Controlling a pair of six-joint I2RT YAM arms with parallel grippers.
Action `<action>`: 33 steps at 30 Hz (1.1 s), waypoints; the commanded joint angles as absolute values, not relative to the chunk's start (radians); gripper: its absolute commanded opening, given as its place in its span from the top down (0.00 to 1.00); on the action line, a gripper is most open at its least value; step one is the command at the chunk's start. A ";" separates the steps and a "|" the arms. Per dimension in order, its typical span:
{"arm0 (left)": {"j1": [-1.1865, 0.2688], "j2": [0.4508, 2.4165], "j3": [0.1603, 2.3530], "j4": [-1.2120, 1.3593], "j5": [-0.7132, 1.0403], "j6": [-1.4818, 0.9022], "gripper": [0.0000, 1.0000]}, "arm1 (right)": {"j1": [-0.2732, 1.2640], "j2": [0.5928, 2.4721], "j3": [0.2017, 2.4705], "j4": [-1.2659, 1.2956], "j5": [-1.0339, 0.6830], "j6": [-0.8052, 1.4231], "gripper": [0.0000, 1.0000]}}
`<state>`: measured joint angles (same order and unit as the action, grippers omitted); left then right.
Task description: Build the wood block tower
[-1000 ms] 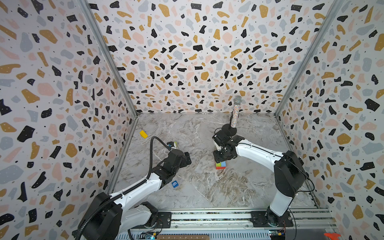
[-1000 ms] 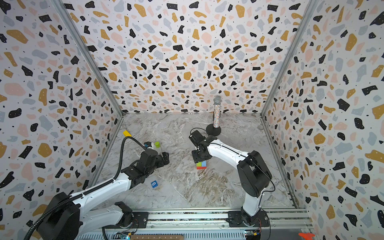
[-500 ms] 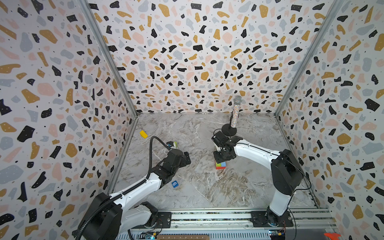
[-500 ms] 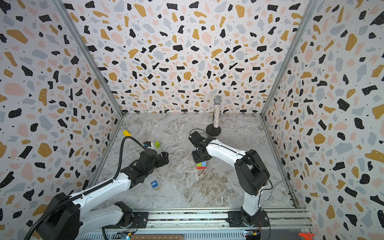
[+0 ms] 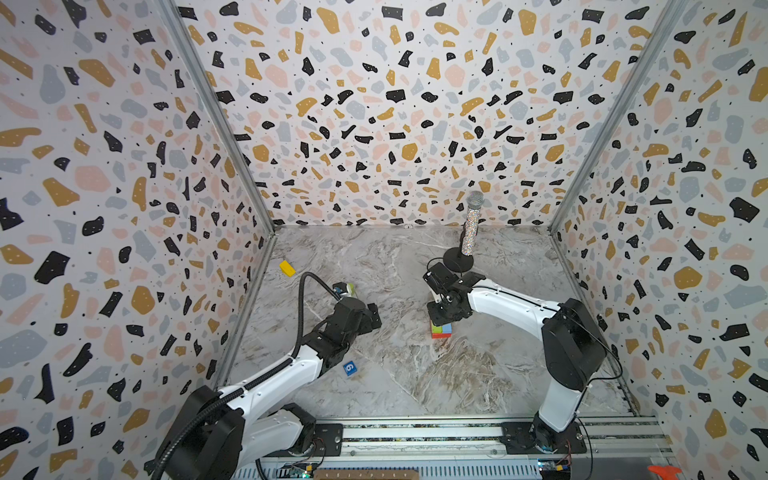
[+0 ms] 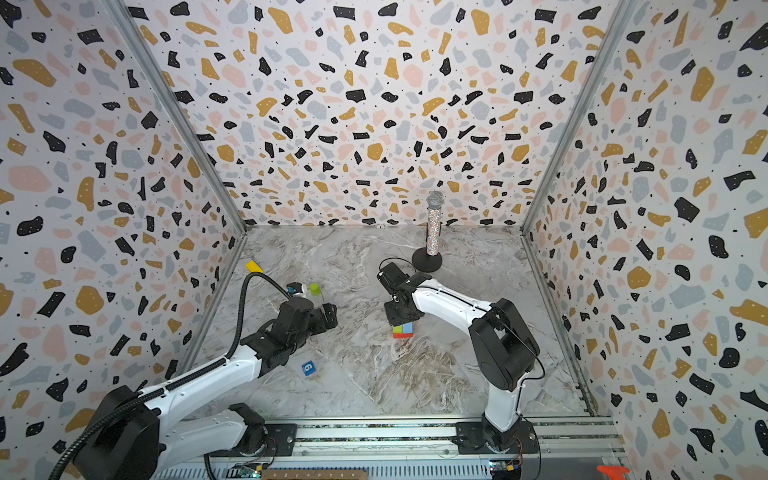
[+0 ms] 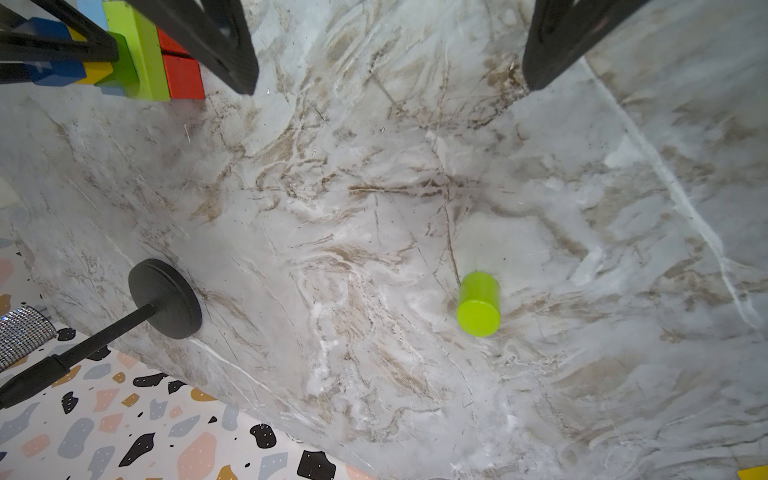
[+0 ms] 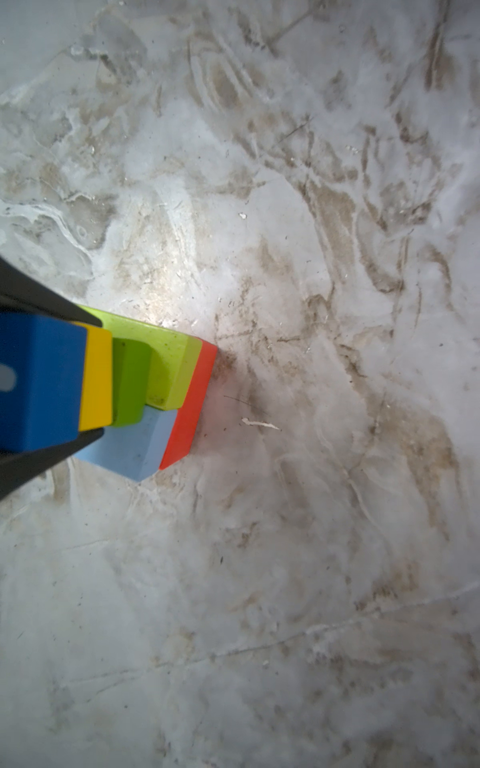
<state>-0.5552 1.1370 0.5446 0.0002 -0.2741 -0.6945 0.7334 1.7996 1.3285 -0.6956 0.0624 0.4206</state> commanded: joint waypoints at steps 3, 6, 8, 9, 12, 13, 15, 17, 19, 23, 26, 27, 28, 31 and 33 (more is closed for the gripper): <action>-0.548 1.126 0.534 0.017 -0.270 -0.683 0.00 | 0.739 1.776 1.317 -0.722 0.091 0.416 0.63; -0.548 1.126 0.535 0.017 -0.268 -0.683 0.00 | 0.739 1.773 1.316 -0.722 0.083 0.417 0.62; -0.548 1.125 0.535 0.016 -0.267 -0.685 0.00 | 0.739 1.770 1.315 -0.721 0.080 0.416 0.57; -0.547 1.124 0.535 0.016 -0.266 -0.685 0.00 | 0.739 1.769 1.317 -0.721 0.080 0.416 0.54; -0.548 1.123 0.535 0.012 -0.265 -0.684 0.00 | 0.739 1.766 1.316 -0.719 0.079 0.416 0.49; -0.548 1.121 0.535 0.012 -0.264 -0.684 0.00 | 0.739 1.764 1.316 -0.719 0.079 0.417 0.48; -0.548 1.120 0.537 0.011 -0.265 -0.685 0.00 | 0.739 1.760 1.318 -0.718 0.075 0.417 0.46; -0.548 1.118 0.538 0.008 -0.265 -0.686 0.00 | 0.739 1.754 1.320 -0.717 0.071 0.417 0.45; -0.548 1.117 0.544 0.004 -0.264 -0.684 0.00 | 0.741 1.747 1.325 -0.717 0.067 0.414 0.44; -0.548 1.102 0.562 -0.019 -0.267 -0.661 0.00 | 0.740 1.721 1.330 -0.722 0.073 0.407 0.42; -0.548 1.065 0.575 -0.045 -0.293 -0.641 0.00 | 0.740 1.689 1.333 -0.722 0.092 0.402 0.40; -0.548 1.051 0.578 -0.053 -0.306 -0.639 0.00 | 0.740 1.675 1.336 -0.725 0.097 0.400 0.39; -0.547 1.039 0.582 -0.062 -0.318 -0.635 0.00 | 0.740 1.663 1.339 -0.730 0.105 0.395 0.39; -0.546 1.020 0.598 -0.088 -0.330 -0.634 0.00 | 0.740 1.626 1.358 -0.746 0.119 0.377 0.38; -0.545 1.020 0.606 -0.103 -0.317 -0.634 0.00 | 0.741 1.601 1.373 -0.763 0.117 0.350 0.38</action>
<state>-0.5514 1.0294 0.5705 -0.0746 -0.3000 -0.6575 0.7338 1.6619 1.3296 -0.7120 0.0944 0.3882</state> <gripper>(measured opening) 0.998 0.617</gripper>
